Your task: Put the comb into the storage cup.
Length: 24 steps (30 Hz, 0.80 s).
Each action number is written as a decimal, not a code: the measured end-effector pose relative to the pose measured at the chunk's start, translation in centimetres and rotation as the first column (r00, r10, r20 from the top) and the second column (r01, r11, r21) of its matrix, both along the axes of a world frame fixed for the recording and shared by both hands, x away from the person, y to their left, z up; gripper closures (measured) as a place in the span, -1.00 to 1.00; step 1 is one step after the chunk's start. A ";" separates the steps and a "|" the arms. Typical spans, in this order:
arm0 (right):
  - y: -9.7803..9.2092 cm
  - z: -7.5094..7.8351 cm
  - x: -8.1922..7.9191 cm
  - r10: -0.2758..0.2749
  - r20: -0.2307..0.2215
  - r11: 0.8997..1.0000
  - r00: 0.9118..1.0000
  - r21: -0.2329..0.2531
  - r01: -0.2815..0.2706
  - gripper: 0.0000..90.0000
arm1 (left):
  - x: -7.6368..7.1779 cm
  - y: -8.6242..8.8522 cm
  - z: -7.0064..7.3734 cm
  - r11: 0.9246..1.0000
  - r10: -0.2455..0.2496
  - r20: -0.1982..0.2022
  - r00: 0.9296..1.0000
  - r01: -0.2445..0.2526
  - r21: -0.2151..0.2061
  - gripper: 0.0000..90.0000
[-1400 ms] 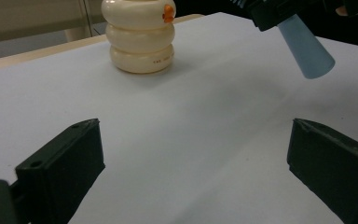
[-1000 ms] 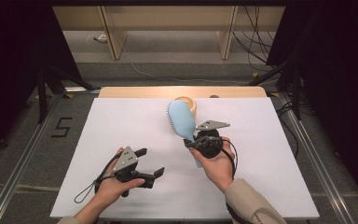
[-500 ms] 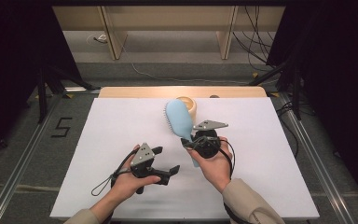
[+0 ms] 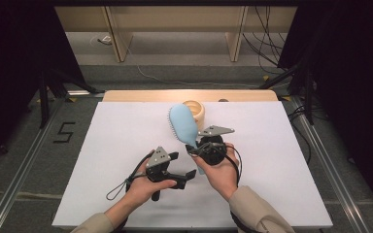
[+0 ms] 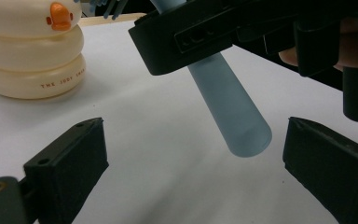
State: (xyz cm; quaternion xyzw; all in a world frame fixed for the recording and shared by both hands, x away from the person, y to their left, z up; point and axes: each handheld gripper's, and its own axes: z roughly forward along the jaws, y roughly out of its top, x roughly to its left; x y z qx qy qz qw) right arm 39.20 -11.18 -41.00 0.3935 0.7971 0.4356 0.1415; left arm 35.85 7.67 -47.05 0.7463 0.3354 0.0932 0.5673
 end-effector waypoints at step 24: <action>0.7 -0.1 -0.1 0.010 0.000 1.000 1.000 0.003 -0.010 0.57 | 0.7 -1.2 -0.4 0.997 -0.017 -0.066 0.998 0.012 -0.076 -0.66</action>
